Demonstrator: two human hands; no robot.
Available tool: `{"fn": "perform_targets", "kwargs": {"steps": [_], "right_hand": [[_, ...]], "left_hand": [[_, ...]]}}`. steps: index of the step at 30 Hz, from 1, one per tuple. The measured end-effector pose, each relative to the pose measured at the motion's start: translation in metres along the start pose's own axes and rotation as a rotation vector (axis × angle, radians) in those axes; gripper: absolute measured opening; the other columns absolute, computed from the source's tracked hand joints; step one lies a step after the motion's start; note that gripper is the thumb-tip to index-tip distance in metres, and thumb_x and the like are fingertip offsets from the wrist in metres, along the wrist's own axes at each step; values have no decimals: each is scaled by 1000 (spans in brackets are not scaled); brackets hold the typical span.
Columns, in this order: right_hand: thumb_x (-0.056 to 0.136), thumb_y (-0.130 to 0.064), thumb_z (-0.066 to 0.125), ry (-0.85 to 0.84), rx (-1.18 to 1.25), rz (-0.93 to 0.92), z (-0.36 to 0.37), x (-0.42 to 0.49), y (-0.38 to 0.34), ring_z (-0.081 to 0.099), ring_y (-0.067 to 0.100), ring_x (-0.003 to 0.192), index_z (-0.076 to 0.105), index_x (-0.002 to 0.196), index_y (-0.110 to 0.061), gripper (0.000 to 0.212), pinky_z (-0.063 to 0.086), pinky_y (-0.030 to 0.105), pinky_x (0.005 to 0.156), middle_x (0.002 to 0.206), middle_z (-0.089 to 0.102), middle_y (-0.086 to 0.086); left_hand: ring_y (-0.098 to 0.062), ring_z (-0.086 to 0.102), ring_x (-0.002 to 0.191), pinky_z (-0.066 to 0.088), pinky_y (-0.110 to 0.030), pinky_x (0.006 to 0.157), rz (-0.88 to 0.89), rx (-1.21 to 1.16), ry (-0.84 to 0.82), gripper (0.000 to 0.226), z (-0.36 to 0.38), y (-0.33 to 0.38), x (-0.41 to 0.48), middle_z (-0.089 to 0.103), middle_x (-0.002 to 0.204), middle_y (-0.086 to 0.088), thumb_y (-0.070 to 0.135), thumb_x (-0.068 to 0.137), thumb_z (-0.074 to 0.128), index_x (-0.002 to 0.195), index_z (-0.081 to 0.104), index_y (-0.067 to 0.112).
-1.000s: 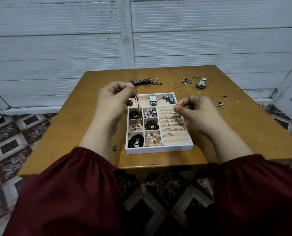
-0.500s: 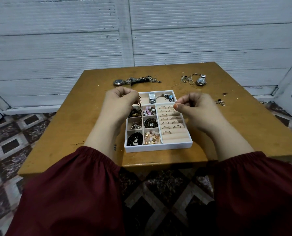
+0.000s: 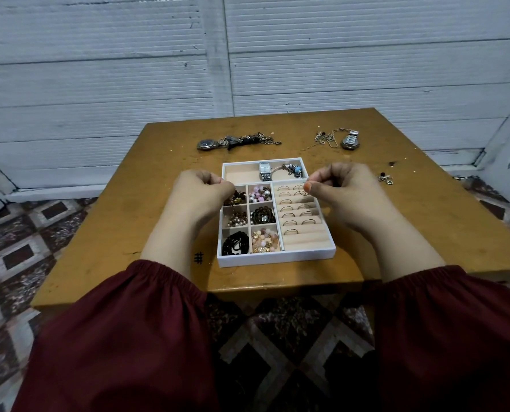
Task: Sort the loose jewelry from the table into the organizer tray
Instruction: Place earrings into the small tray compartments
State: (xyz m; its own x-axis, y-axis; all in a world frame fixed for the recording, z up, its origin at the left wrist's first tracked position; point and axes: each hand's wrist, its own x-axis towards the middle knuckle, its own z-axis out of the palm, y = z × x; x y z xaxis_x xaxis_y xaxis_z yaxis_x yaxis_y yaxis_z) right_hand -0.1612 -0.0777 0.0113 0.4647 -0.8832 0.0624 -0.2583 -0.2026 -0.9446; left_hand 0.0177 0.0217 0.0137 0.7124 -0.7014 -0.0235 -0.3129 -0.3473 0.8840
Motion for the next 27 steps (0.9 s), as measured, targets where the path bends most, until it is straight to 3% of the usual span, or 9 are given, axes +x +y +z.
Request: {"fn": "perform_targets", "kwargs": {"steps": [6, 9, 17, 23, 27], "right_hand": [[87, -7, 66, -5, -26, -14, -2, 2, 2, 54, -8, 44, 65, 90, -5, 4, 41, 9, 42, 72, 61, 1], [87, -10, 67, -5, -63, -21, -3, 5, 6, 58, -1, 52, 64, 82, -14, 7, 43, 13, 45, 70, 61, -1], [86, -12, 69, -4, -88, -39, -3, 8, 11, 53, -7, 46, 63, 78, -18, 12, 39, 9, 44, 70, 62, -2], [85, -15, 70, -8, -104, -44, -3, 10, 14, 55, 1, 55, 64, 77, -20, 11, 43, 18, 52, 69, 62, -3], [82, -16, 72, -13, -120, -54, -5, 10, 16, 56, 11, 63, 66, 76, -19, 10, 48, 31, 63, 70, 64, -1]], "left_hand": [[-25, 60, 75, 53, -40, 76, 63, 274, -4, 16, -1, -7, 5, 67, 73, -5, 20, 76, 68, 63, 61, 15], [-24, 62, 83, 55, -38, 76, 92, 405, 2, 12, 0, -6, 1, 68, 77, 1, 23, 76, 68, 66, 65, 17], [-23, 63, 89, 55, -40, 79, 99, 526, -40, 13, 8, -12, 3, 69, 79, 5, 28, 75, 67, 63, 65, 24], [-20, 62, 94, 55, -41, 81, 81, 533, -59, 16, 8, -16, 8, 71, 81, 9, 26, 74, 74, 60, 67, 29], [-22, 62, 92, 55, -40, 81, 101, 506, -34, 13, 8, -14, 7, 70, 81, 7, 27, 75, 71, 62, 68, 28]]}}
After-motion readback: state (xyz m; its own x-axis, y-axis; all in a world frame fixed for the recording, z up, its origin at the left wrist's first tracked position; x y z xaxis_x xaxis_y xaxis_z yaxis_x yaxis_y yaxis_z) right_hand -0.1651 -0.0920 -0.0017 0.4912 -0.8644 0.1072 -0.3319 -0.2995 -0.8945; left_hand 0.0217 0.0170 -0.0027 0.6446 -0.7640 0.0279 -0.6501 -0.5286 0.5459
